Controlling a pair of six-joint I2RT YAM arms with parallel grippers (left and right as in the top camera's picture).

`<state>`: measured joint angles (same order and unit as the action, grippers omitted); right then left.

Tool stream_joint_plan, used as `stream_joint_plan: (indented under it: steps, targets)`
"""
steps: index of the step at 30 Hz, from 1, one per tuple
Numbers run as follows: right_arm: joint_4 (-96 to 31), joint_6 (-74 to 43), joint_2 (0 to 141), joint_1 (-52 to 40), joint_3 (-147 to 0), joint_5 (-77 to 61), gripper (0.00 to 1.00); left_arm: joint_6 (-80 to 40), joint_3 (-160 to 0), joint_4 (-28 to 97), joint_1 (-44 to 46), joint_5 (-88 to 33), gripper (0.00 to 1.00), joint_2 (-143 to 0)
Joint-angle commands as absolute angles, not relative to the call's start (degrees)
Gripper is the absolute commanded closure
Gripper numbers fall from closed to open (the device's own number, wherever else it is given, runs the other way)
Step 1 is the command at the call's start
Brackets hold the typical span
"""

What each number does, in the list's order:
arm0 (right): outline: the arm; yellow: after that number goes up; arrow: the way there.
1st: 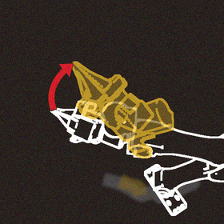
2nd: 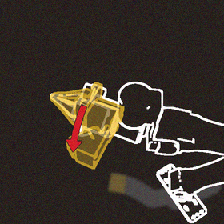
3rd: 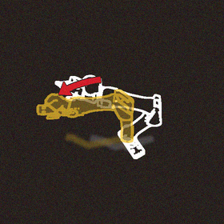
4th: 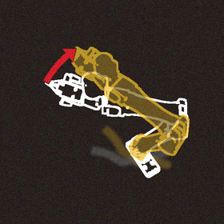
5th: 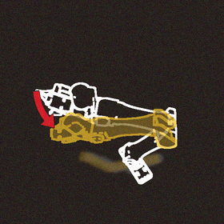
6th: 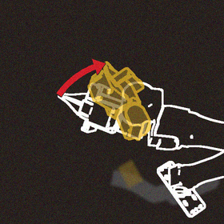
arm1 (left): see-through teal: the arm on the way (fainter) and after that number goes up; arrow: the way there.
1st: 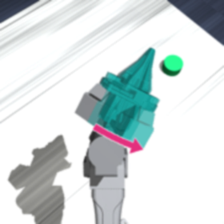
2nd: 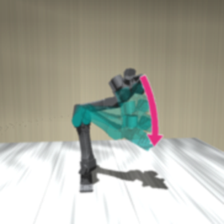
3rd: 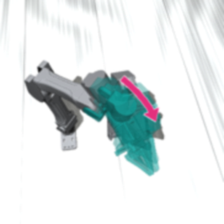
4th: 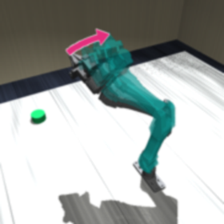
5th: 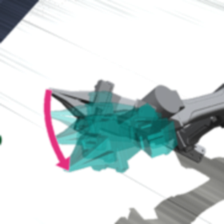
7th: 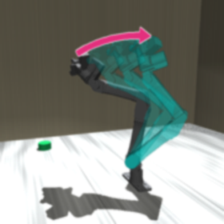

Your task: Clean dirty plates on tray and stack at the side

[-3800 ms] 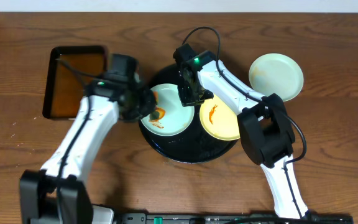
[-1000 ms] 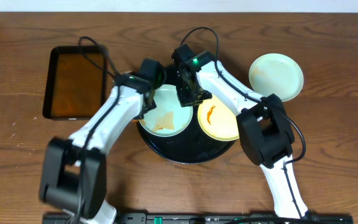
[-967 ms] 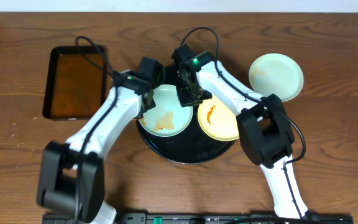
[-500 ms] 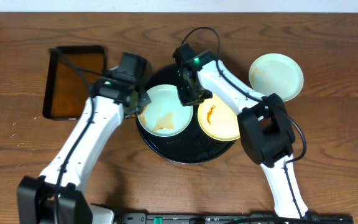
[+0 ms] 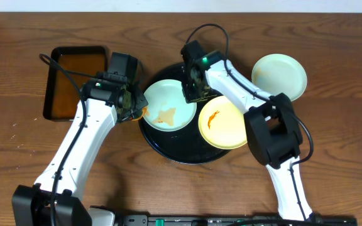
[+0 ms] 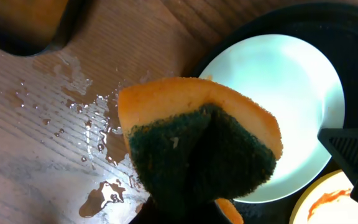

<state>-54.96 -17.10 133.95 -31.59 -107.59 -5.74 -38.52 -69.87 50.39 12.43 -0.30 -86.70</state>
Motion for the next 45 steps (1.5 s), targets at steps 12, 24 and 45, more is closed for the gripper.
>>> stream_joint_plan:
  steps: [12,24,45]
  targets:
    - [-58.3,-13.7,116.9,-32.5,-107.2,21.3,0.99,-37.5,-69.5,50.6,12.3,-0.7,0.92,-86.2]
    - [-58.8,-7.5,111.9,-36.9,-107.2,39.7,0.99,-37.5,-69.5,50.5,12.3,-0.7,0.92,-86.2]
    - [-66.7,-21.1,120.9,-23.5,-106.0,-8.2,0.22,-37.5,-69.5,50.5,12.3,-0.7,0.92,-86.3]
